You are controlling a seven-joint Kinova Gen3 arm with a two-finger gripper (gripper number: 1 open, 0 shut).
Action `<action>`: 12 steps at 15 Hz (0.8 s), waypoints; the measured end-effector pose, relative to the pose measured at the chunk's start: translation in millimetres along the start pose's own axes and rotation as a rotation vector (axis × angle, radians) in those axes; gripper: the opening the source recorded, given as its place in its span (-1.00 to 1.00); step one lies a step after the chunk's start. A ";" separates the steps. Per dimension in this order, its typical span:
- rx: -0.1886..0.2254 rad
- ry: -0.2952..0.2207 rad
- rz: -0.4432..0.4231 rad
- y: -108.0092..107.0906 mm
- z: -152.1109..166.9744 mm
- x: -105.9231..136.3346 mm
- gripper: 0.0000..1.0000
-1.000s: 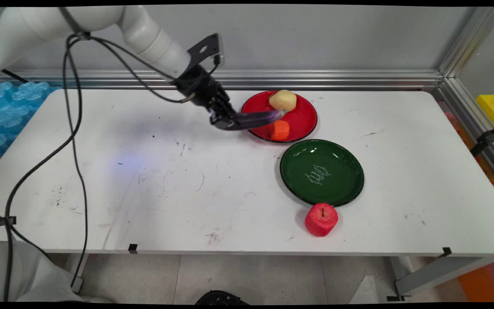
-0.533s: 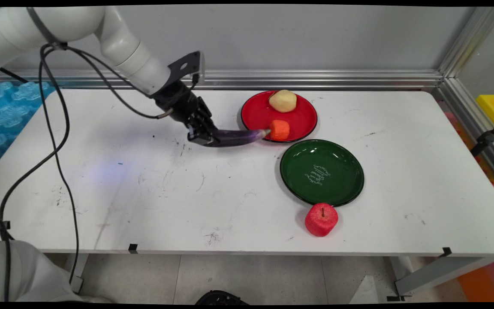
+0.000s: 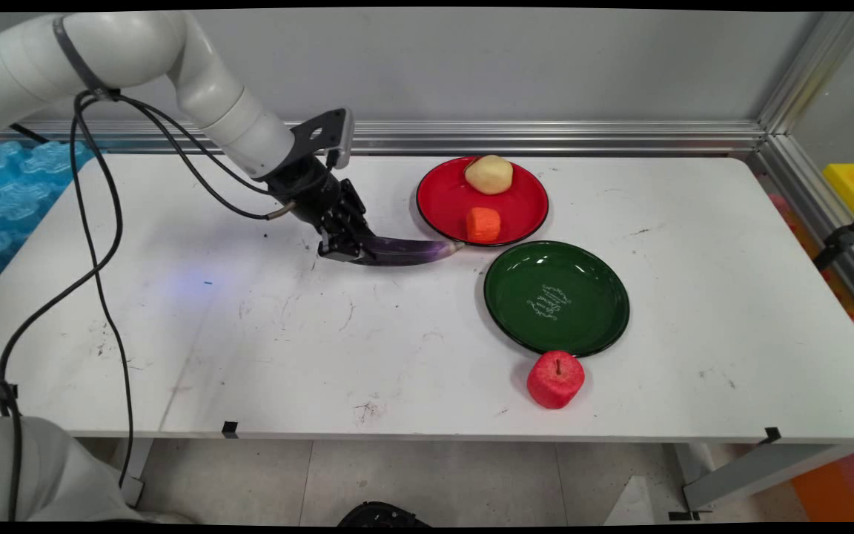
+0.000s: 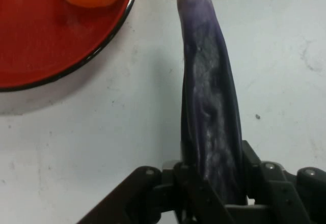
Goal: Place the picked object on the table
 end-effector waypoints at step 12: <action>0.008 0.011 0.084 -22.0 28.4 -6.1 -1.00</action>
